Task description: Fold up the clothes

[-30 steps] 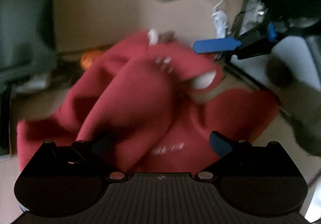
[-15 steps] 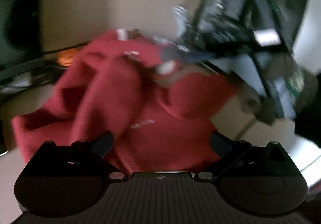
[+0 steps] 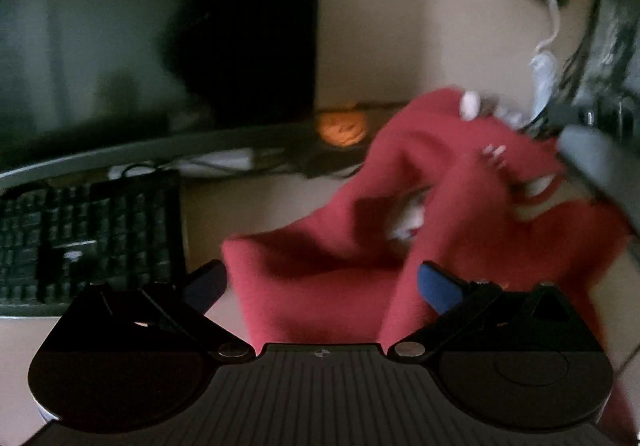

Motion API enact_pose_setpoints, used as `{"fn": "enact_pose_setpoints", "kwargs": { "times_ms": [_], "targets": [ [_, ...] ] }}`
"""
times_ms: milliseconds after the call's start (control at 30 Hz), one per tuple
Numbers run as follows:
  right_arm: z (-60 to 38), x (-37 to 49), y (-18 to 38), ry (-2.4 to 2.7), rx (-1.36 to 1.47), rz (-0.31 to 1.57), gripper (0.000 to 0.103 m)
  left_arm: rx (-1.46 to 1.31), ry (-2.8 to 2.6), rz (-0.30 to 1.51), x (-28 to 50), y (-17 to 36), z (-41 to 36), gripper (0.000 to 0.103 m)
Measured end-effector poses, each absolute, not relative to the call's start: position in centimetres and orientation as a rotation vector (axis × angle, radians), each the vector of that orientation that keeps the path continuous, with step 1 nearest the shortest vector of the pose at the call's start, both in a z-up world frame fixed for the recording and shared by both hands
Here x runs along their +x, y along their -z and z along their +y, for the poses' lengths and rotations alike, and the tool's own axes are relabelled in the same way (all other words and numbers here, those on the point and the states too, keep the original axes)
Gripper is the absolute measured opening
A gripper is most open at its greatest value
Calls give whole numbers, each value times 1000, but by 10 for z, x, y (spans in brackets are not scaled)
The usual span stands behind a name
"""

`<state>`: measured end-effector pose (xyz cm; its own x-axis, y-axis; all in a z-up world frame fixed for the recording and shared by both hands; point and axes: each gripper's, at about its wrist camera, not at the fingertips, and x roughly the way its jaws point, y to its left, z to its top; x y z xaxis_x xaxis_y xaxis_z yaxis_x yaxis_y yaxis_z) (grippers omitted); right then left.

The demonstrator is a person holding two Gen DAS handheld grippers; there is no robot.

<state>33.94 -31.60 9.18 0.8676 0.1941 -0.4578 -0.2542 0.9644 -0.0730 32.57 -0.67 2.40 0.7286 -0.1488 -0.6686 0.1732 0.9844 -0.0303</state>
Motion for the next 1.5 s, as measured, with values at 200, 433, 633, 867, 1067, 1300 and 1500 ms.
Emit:
{"fn": "enact_pose_setpoints", "kwargs": {
  "times_ms": [200,433,633,867,1067,1300,1500],
  "targets": [
    [-313,341,-94,-212,-191,468,103,79,403,757,311,-10,-60,103],
    [-354,326,-95,-157,-150,527,103,133,922,743,246,-10,-110,103],
    [-363,307,-54,-201,-86,681,103,153,664,715,257,-16,-66,103],
    [-361,269,-29,-374,124,792,102,255,190,727,316,0,-20,103],
    [-371,274,-13,-399,244,894,55,211,173,713,311,-3,-13,103],
    [-369,298,2,-454,368,920,38,203,219,715,301,-3,-25,103],
    [-347,346,-5,-614,497,900,37,95,279,733,295,-3,-27,103]
  ]
}}
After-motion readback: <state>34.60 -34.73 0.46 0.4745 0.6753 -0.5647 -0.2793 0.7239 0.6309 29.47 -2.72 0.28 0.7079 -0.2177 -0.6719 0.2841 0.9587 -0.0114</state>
